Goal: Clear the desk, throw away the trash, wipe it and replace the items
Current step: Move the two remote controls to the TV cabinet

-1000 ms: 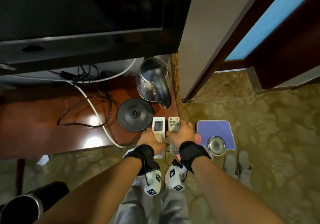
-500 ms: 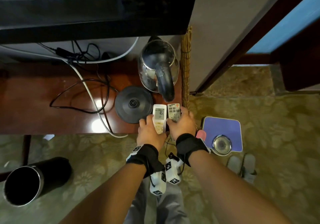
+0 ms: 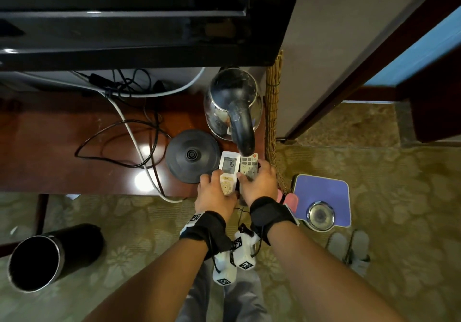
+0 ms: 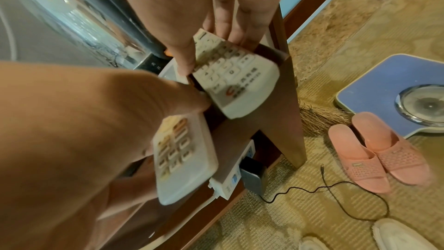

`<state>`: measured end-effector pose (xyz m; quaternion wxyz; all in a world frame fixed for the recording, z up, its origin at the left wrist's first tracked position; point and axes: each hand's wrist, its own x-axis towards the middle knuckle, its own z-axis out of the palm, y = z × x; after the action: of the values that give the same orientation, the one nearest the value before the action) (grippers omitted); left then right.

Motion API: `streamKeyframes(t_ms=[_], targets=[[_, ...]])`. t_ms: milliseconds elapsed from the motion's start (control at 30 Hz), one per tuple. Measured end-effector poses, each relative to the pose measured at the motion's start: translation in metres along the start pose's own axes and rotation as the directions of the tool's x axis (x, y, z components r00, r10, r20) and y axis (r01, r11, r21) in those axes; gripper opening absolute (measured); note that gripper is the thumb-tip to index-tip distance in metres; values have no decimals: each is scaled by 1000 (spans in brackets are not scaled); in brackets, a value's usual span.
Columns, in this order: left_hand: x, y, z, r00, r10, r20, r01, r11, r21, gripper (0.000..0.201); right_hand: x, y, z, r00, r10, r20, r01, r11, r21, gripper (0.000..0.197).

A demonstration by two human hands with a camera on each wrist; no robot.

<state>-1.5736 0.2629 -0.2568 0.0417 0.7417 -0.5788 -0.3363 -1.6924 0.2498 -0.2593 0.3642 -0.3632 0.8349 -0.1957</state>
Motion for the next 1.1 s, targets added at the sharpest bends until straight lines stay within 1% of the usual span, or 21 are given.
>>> streamKeyframes(t_ms=[100,200,300,367,433,500,567,633,700,767,833,900,1000,1100], targets=[[11,2,1,1000,24,16,-25,1000,11,53,3,0,-1,1000,-9,-14,9,1000,0,61],[16,6,0,999,-2,42,2,1000,-21,53,4,1,-1,1000,-21,-22,21,1000,-13,60],[15,12,-2,999,-45,15,46,996,-78,58,5,1,-1,999,-11,-30,12,1000,13,61],[13,12,-3,999,-47,-13,45,990,-133,63,6,2,-1,999,-1,-32,3,999,46,59],[12,11,-3,999,-36,-11,34,986,-162,61,7,2,-1,1000,20,-16,-19,998,57,59],[9,12,-6,1000,-24,7,24,989,-143,56,7,0,-2,1000,21,2,-21,999,46,59],[6,14,-13,999,-16,28,18,996,-85,53,5,-3,-4,1000,9,23,-10,999,34,55],[4,19,-23,997,-27,69,32,997,-74,52,2,-8,-8,998,18,57,-20,999,33,50],[1,24,-35,993,-50,111,58,996,-72,60,-3,-16,-18,997,12,79,-14,1000,24,48],[-4,29,-51,987,-67,148,73,997,-37,70,-11,-25,-33,996,-23,92,24,1000,-12,46],[-11,35,-70,982,-57,180,60,998,-11,73,-19,-35,-50,993,-61,103,65,997,-36,43],[-22,43,-94,981,-26,193,26,1000,2,69,-33,-48,-68,991,-80,110,85,995,-43,39],[-41,52,-127,980,48,192,-57,998,39,61,-59,-69,-84,982,-123,141,132,990,-53,29],[-62,56,-155,973,98,209,-113,992,58,51,-83,-95,-95,968,-189,165,203,976,-76,26]])
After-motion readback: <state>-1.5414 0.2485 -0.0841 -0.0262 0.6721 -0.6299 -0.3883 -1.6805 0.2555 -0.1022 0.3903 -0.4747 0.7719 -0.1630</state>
